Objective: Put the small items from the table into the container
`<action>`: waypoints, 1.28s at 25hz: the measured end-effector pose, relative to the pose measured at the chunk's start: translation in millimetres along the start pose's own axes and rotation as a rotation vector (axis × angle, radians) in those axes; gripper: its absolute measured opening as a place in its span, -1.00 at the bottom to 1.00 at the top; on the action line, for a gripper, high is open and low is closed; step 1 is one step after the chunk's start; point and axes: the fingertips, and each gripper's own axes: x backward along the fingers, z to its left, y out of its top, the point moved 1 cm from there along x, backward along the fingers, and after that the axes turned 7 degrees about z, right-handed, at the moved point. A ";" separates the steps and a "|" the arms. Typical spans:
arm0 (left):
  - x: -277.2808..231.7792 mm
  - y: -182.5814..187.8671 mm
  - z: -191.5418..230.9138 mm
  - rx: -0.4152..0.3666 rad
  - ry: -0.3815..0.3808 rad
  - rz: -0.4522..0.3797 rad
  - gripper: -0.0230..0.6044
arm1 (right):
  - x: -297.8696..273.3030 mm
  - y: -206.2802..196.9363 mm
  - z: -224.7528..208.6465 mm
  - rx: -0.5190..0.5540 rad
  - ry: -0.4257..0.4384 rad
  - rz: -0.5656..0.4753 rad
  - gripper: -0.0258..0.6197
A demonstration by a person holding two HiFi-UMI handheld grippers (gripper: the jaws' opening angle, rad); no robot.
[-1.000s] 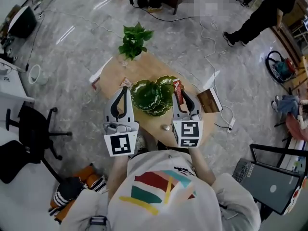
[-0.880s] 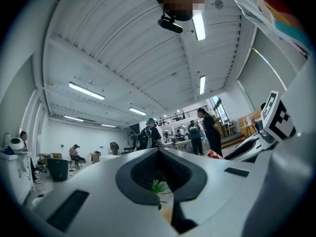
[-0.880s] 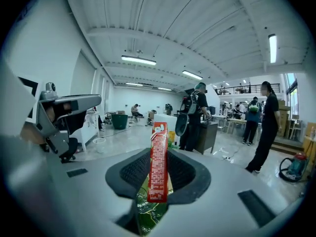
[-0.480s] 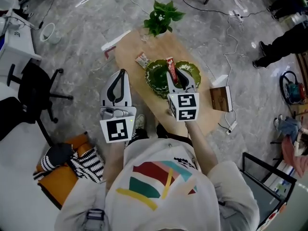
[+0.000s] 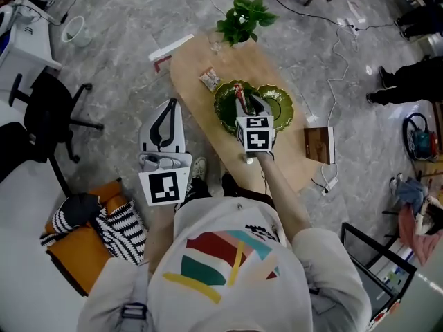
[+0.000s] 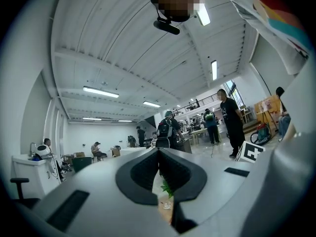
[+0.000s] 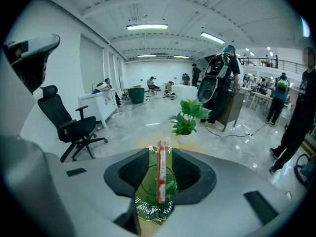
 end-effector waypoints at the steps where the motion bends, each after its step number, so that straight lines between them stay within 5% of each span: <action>1: -0.8 -0.6 -0.2 0.000 -0.001 0.002 -0.90 | 0.4 -0.6 -2.0 0.006 -0.028 -0.005 -0.49; 11: -5.4 2.4 -6.2 -0.008 -0.032 -0.015 -0.90 | 25.7 2.6 -9.8 -0.052 -0.063 -0.045 -0.43; 17: -11.4 7.4 -15.2 -0.006 -0.059 -0.037 -0.90 | 60.6 26.9 -22.9 -0.107 -0.048 -0.155 -0.44; 20: -15.7 7.0 -20.7 -0.019 -0.076 -0.039 -0.90 | 83.9 40.3 -32.5 -0.114 -0.104 -0.208 -0.49; 24: -23.9 12.0 -29.2 -0.013 -0.099 -0.051 -0.90 | 125.2 64.1 -40.6 -0.077 -0.183 -0.319 -0.87; 32: -34.2 27.0 -61.1 -0.054 -0.175 -0.079 -0.90 | 206.6 90.7 -49.7 -0.053 -0.286 -0.512 -0.88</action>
